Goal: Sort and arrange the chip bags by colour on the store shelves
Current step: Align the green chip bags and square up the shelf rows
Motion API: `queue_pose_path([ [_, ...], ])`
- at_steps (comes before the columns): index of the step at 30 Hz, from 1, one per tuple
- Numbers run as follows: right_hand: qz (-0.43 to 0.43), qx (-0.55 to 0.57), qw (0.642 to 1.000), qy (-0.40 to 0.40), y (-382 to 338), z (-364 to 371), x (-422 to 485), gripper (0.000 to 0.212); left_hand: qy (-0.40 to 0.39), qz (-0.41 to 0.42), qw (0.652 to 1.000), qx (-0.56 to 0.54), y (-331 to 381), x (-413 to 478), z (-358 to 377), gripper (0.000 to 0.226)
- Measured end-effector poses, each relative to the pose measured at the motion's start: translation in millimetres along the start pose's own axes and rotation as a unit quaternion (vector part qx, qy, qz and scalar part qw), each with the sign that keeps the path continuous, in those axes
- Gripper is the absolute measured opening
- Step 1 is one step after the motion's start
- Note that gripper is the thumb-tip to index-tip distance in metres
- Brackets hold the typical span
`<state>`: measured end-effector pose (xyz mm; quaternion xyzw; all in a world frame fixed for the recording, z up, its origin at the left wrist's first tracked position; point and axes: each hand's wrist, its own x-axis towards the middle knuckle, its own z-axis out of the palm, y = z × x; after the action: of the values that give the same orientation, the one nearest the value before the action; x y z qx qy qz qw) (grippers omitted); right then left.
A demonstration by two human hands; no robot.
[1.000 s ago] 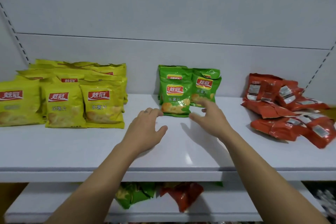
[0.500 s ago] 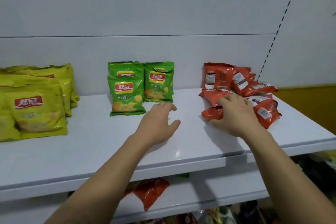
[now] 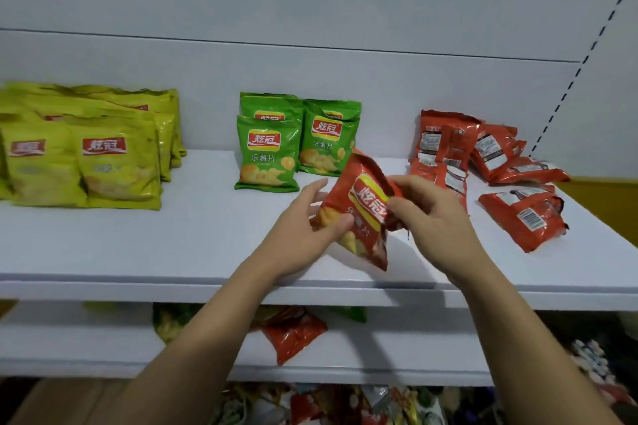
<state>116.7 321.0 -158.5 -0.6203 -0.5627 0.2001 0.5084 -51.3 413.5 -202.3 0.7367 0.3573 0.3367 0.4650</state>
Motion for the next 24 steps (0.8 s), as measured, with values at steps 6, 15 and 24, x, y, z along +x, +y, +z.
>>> queue_pose_path([
  [6, 0.100, 0.110, 0.986, -0.073, -25.8, 56.2, 2.6, 0.028, 0.073, -0.035, 0.995, -0.064, -9.8, -50.0, -55.6, 0.029],
  [15, -0.058, 0.040, 0.987, -0.145, -66.6, 185.6, -25.4, 0.025, 0.405, -0.070, 0.841, -0.350, -52.9, -163.4, -129.0, 0.074],
  [24, -0.056, -0.037, 0.934, -0.351, -98.8, 334.1, -102.7, 0.020, 0.558, -0.229, 0.767, -0.219, -133.5, -295.6, -190.4, 0.051],
])
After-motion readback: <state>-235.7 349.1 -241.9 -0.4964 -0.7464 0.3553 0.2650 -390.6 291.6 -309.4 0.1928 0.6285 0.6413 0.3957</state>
